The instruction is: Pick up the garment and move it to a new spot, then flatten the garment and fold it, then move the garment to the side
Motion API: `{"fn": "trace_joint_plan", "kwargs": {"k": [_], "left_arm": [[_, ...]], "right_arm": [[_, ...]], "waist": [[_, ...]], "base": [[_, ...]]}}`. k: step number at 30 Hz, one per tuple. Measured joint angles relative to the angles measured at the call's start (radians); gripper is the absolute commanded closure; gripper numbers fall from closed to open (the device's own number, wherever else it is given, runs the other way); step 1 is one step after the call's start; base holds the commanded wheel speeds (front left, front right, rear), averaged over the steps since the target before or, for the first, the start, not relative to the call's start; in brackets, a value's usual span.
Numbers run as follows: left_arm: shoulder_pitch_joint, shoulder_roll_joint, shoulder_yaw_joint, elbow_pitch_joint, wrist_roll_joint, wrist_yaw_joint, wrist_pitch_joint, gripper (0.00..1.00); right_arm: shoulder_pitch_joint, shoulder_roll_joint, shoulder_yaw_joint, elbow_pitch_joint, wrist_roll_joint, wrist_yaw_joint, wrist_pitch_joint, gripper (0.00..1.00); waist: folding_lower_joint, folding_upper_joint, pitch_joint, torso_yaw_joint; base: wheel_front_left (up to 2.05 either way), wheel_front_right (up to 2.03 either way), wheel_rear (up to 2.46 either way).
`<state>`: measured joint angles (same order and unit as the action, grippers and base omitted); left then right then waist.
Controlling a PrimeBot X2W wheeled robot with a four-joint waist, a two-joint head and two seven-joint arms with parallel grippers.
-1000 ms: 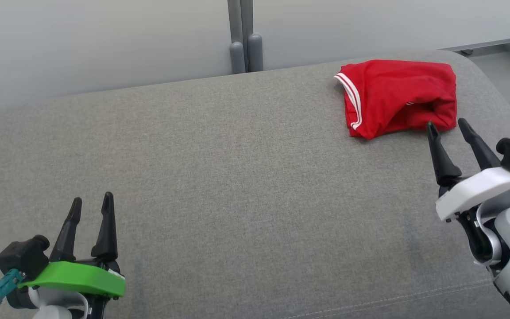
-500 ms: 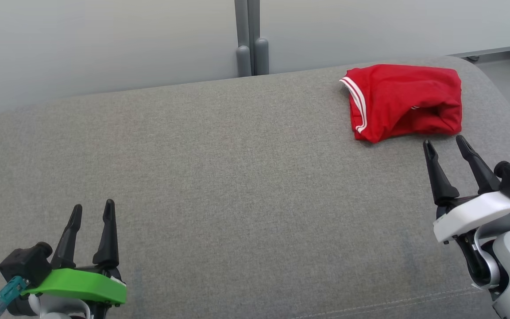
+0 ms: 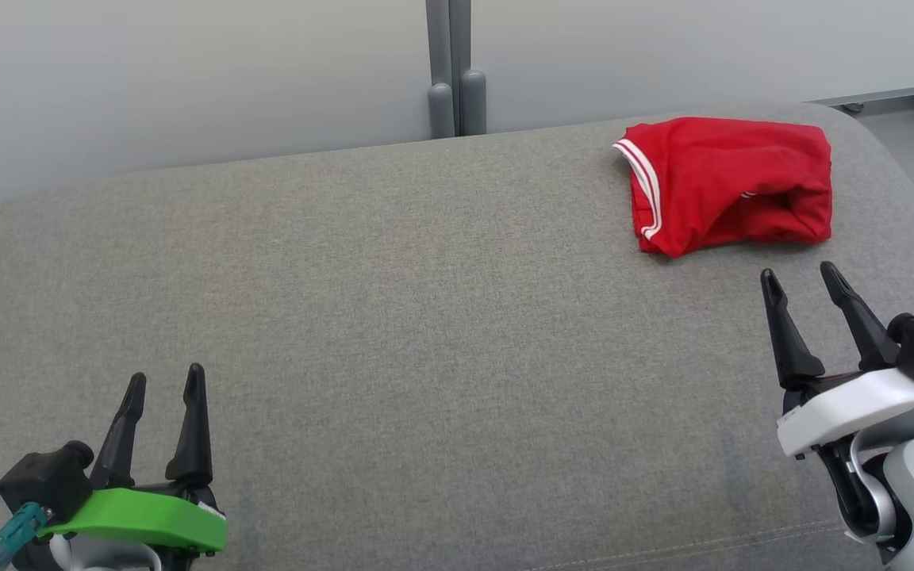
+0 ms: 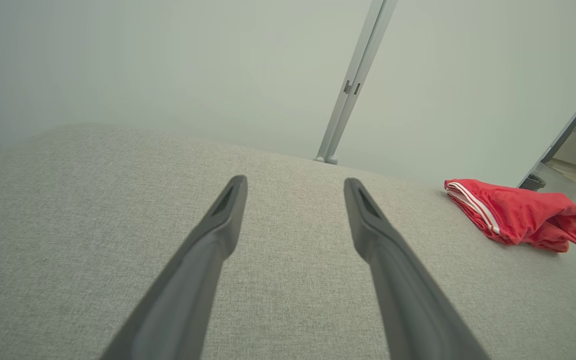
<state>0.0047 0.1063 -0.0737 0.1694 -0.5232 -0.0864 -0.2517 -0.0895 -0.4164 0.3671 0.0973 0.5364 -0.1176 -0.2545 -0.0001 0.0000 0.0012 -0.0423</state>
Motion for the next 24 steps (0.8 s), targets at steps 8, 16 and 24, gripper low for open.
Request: {"fn": "trace_joint_plan", "kwargs": {"k": [8,16,24], "left_arm": [[0.001,-0.002,0.002,-0.002,0.000,0.000,0.000,0.00],[0.002,-0.004,0.005,-0.005,0.006,-0.001,0.000,0.00],[0.002,-0.008,0.006,-0.005,0.008,-0.002,0.000,0.00]], "right_arm": [[0.022,0.007,-0.017,-0.019,-0.013,0.000,0.000,0.00],[0.041,0.013,-0.037,-0.030,-0.037,0.000,0.000,0.00],[0.053,0.025,-0.048,-0.043,-0.046,0.001,0.000,0.00]], "waist": [[0.0000,0.0000,0.001,0.000],[0.0000,0.0000,0.002,0.000],[0.0000,0.0000,-0.001,-0.001]], "base": [[0.00,0.00,0.00],[0.00,0.00,0.00],[0.00,0.00,0.00]]}}
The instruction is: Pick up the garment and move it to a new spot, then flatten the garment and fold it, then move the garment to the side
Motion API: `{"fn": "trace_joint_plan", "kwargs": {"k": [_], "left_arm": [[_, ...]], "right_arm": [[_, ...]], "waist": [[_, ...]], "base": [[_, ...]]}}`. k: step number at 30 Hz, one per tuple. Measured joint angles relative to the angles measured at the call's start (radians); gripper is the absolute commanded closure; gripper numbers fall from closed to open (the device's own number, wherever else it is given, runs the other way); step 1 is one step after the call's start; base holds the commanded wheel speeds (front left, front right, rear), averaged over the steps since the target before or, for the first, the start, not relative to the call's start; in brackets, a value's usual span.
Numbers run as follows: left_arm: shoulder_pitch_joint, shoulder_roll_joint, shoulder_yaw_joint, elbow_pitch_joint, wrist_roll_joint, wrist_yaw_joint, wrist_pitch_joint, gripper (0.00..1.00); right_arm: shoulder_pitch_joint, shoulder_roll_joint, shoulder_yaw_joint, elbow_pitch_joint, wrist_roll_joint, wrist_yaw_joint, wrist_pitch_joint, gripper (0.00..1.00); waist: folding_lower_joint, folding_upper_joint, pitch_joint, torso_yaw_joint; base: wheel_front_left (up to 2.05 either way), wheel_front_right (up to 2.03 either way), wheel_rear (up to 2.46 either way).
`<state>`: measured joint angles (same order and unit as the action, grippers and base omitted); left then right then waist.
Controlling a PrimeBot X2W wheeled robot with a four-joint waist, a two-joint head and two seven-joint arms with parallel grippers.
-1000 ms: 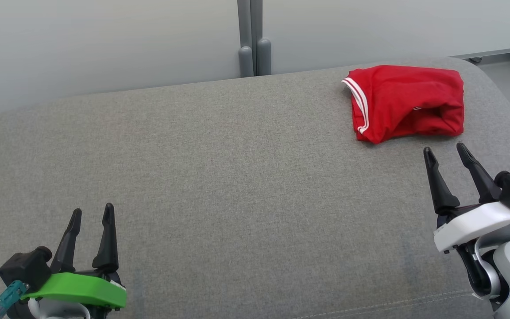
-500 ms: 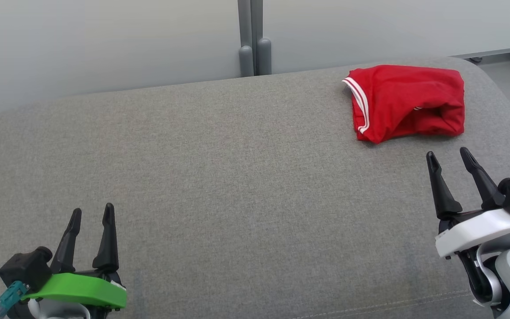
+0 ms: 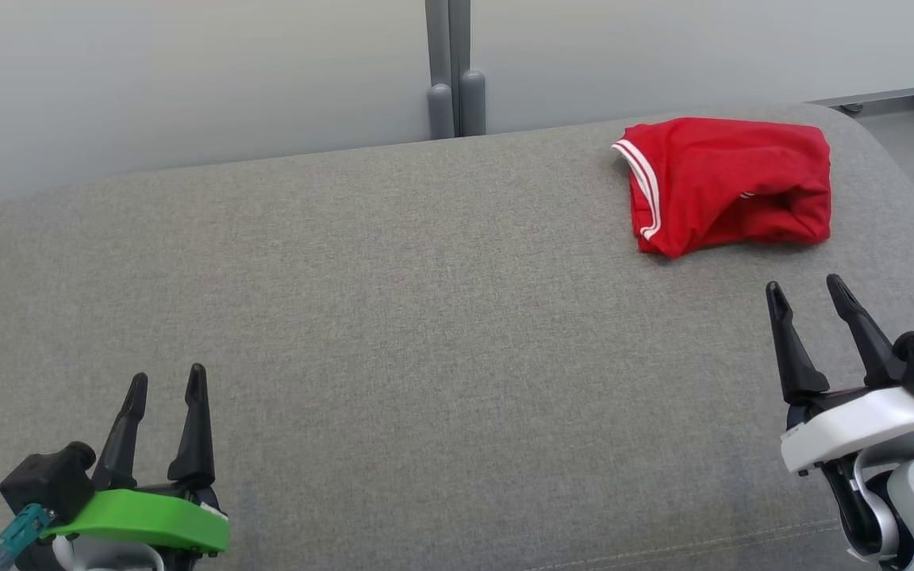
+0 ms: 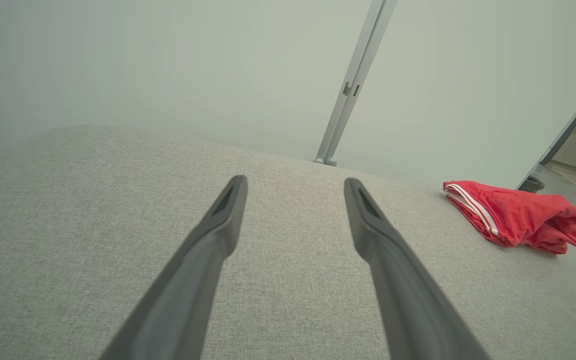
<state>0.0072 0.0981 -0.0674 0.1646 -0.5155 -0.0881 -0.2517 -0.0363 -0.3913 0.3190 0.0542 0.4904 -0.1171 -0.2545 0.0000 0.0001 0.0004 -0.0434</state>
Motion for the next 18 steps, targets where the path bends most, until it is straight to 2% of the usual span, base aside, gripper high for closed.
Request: {"fn": "trace_joint_plan", "kwargs": {"k": [4,5,11,18], "left_arm": [[0.001,-0.006,0.000,0.000,0.001,-0.001,0.000,0.00],[0.002,-0.008,-0.001,0.000,0.001,-0.001,0.000,1.00],[0.019,-0.026,-0.005,0.047,-0.004,-0.004,0.005,1.00],[0.018,-0.026,0.007,0.055,-0.060,-0.004,0.034,1.00]], "right_arm": [[0.007,0.002,-0.008,-0.002,-0.005,0.001,0.000,0.00],[0.007,0.002,-0.011,-0.003,-0.007,0.002,0.000,1.00],[0.039,0.049,0.002,0.028,-0.002,0.002,0.002,1.00],[0.046,0.057,-0.012,0.026,0.061,0.012,0.012,1.00]], "waist": [[0.0000,0.0000,0.000,0.000],[0.0000,0.0000,0.000,0.000],[0.0000,0.0000,0.000,0.000],[0.0000,0.0000,0.000,0.004]], "base": [[0.00,0.00,0.00],[0.00,0.00,0.00],[0.00,0.00,0.00],[0.00,0.00,0.00]]}}
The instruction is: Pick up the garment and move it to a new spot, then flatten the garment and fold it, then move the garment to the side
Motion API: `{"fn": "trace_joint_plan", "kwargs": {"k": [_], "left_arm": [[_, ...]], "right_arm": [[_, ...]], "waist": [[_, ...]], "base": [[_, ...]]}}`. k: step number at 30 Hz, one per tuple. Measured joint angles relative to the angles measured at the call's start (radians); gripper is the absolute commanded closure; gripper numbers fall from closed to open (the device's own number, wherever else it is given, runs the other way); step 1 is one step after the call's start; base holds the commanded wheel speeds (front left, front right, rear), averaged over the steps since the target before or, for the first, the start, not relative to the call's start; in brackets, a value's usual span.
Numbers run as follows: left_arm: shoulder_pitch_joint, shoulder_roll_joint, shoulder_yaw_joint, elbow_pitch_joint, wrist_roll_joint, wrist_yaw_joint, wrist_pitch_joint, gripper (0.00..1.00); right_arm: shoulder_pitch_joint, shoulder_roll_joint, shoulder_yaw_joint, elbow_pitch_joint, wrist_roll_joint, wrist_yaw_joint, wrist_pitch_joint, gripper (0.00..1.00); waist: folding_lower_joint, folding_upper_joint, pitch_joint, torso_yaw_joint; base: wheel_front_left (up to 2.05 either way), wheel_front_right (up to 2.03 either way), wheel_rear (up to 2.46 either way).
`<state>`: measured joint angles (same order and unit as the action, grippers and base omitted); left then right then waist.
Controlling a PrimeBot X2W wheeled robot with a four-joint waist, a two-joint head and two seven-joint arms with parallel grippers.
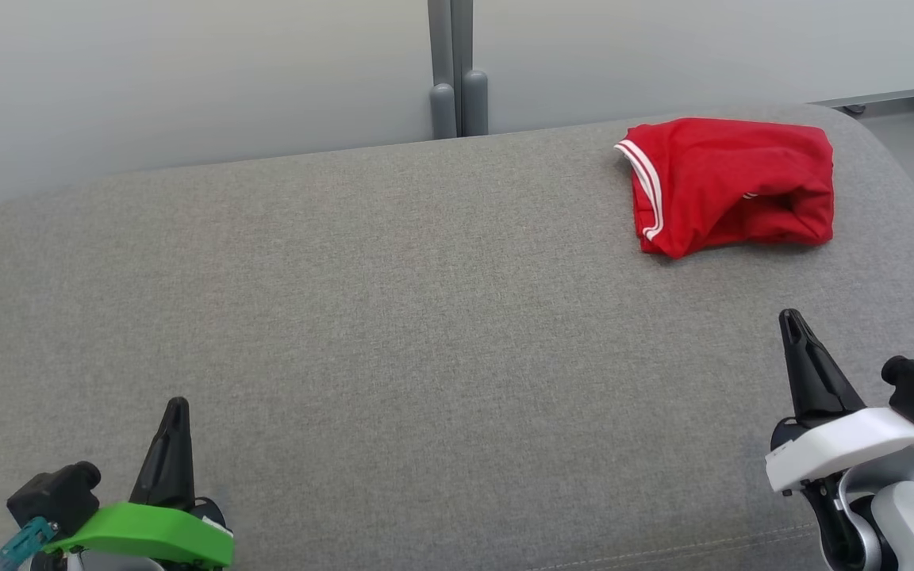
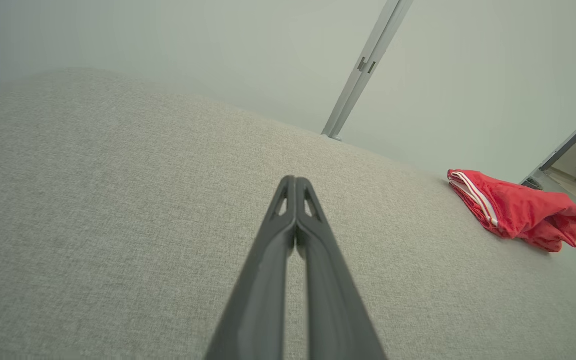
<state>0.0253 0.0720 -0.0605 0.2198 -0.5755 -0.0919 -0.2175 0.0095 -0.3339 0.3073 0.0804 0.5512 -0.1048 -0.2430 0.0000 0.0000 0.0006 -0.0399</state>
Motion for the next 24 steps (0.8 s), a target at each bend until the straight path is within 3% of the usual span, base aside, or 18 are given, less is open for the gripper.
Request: {"fn": "trace_joint_plan", "kwargs": {"k": [24], "left_arm": [[-0.010,-0.011,0.043,0.012,-0.279,0.000,0.095,1.00]], "right_arm": [[-0.001,0.074,-0.107,0.001,0.300,0.024,0.082,1.00]], "waist": [[0.0000,0.0000,0.000,0.012]], "base": [[0.00,0.00,0.00]]}}
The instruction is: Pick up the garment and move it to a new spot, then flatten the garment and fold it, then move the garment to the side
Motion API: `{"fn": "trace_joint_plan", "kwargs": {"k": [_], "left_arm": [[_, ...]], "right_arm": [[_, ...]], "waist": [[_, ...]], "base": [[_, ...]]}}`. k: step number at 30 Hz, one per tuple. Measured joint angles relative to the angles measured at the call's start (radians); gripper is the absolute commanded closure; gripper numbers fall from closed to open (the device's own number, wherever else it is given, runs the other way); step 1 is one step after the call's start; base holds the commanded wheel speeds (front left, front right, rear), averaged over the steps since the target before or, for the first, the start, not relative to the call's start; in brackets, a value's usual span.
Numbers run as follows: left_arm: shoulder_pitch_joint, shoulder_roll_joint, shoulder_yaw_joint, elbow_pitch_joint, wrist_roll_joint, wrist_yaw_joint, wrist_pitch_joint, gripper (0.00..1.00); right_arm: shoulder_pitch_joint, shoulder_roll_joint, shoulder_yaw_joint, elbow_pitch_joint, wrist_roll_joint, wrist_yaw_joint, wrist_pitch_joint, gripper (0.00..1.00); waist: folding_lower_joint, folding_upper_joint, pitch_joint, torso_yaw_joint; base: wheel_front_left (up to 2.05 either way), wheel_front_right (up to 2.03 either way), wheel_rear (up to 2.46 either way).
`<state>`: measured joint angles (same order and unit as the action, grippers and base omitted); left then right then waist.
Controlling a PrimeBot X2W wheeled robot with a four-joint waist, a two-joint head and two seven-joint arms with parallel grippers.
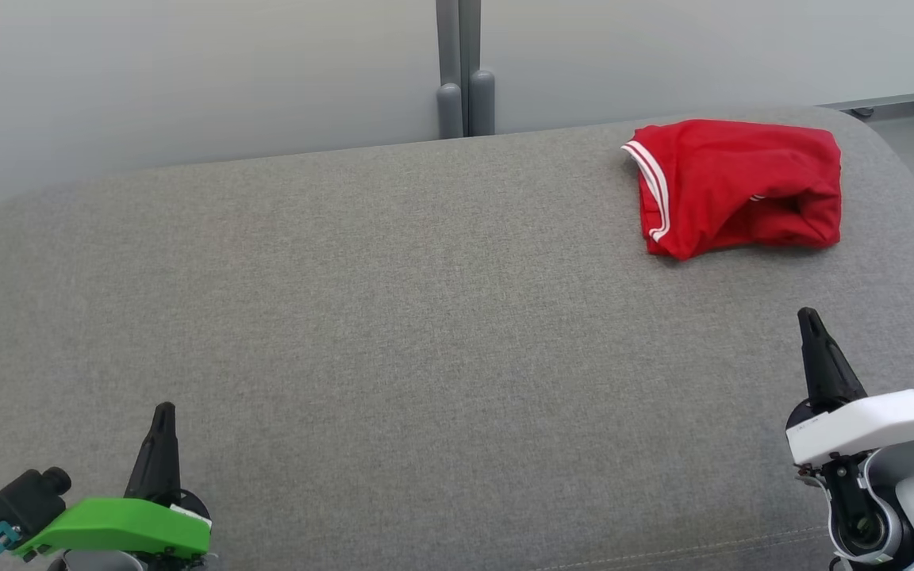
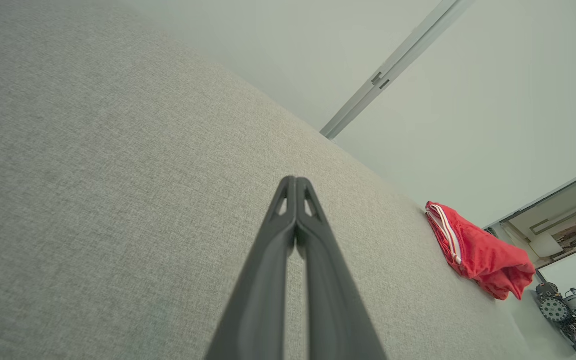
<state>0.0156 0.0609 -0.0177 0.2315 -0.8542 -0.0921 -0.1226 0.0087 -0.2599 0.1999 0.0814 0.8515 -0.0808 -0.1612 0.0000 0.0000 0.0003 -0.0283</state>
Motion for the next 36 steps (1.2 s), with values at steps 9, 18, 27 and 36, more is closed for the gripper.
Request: {"fn": "trace_joint_plan", "kwargs": {"k": [9,18,27,36], "left_arm": [[-0.018,-0.005,0.016,0.003,-0.087,0.000,0.032,1.00],[-0.021,-0.007,0.027,0.003,-0.188,0.002,0.062,1.00],[-0.027,-0.009,0.045,0.002,-0.266,0.004,0.092,1.00],[-0.039,-0.011,0.053,-0.004,-0.360,0.006,0.122,1.00]], "right_arm": [[-0.001,0.017,-0.036,0.006,0.099,0.010,0.031,1.00],[-0.002,0.042,-0.071,0.014,0.203,0.021,0.058,1.00],[-0.005,0.067,-0.104,0.023,0.292,0.031,0.086,1.00],[-0.020,0.086,-0.140,0.032,0.393,0.046,0.111,1.00]], "waist": [[0.0000,0.0000,0.000,0.004],[0.0000,0.0000,0.000,0.008],[0.0000,0.0000,0.000,0.011],[0.0000,0.0000,0.000,0.015]], "base": [[0.00,0.00,0.00],[0.00,0.00,0.00],[0.00,0.00,0.00],[0.00,0.00,0.00]]}}
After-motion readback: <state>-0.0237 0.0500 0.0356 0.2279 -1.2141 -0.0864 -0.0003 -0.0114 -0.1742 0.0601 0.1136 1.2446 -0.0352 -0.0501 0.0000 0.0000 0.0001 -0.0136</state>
